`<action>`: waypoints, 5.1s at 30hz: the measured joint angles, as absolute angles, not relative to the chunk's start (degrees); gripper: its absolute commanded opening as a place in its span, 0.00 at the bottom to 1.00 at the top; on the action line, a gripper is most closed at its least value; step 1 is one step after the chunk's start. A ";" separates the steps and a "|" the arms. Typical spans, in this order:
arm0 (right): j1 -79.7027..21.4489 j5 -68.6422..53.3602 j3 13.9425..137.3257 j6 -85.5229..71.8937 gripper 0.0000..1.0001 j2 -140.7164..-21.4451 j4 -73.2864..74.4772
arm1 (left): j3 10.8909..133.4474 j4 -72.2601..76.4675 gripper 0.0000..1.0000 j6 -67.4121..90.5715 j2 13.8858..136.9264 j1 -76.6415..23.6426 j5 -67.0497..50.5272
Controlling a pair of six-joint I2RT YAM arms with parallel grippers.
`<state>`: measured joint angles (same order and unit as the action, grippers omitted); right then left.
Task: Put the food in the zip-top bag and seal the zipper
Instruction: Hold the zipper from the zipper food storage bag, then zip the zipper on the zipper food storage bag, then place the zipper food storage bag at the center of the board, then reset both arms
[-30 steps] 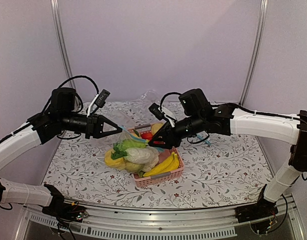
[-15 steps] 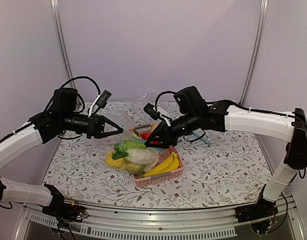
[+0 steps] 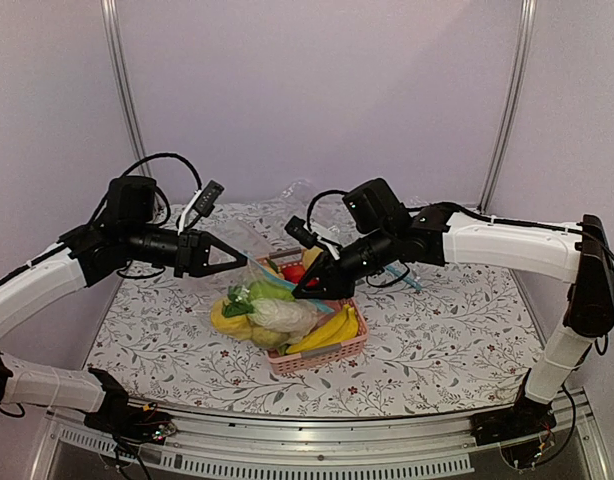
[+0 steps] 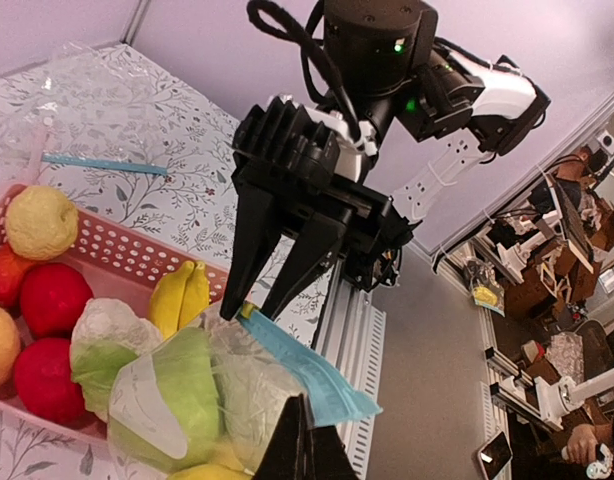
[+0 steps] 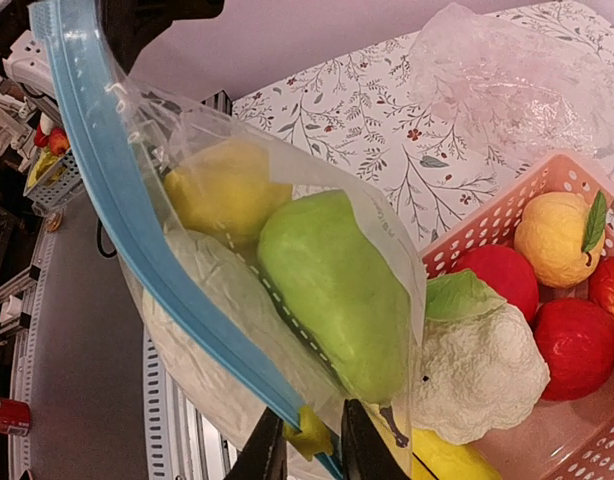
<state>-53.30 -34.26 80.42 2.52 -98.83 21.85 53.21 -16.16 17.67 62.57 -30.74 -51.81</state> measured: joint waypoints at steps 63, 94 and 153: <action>-53.60 -24.91 75.24 -0.80 0.07 -93.38 27.14 | 54.11 -22.76 0.00 16.91 62.63 -19.42 -43.05; -43.90 -3.20 61.87 -13.21 0.65 -76.23 21.61 | 49.34 -34.44 0.00 20.75 53.12 -6.37 -37.12; -23.46 9.69 50.83 -23.55 0.99 -68.86 20.36 | 38.39 -15.86 1.00 29.98 53.34 3.07 4.54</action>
<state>-23.46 9.69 50.83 -23.55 -68.86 20.36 38.39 -15.86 29.98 53.34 3.07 4.54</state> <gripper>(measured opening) 0.987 0.995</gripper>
